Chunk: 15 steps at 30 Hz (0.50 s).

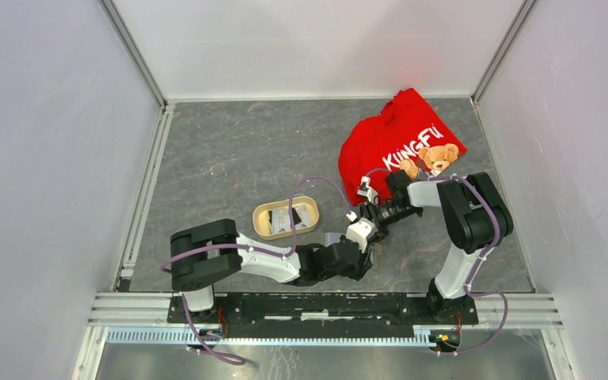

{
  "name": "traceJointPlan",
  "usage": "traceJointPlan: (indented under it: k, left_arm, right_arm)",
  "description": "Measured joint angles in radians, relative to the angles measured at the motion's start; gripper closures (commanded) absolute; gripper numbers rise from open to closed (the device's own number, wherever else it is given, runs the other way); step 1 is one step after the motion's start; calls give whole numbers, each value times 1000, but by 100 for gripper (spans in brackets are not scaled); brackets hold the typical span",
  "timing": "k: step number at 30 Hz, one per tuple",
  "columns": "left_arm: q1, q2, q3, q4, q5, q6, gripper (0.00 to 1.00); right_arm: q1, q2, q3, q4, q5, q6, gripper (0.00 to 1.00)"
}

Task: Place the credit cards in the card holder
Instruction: Insert the credit card into the card holder.

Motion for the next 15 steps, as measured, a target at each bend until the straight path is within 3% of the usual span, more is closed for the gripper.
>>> traceJointPlan:
  k: [15]
  left_arm:
    - [0, 25, 23, -87, -144, -29, 61]
  right_arm:
    - [0, -26, 2, -8, 3, -24, 46]
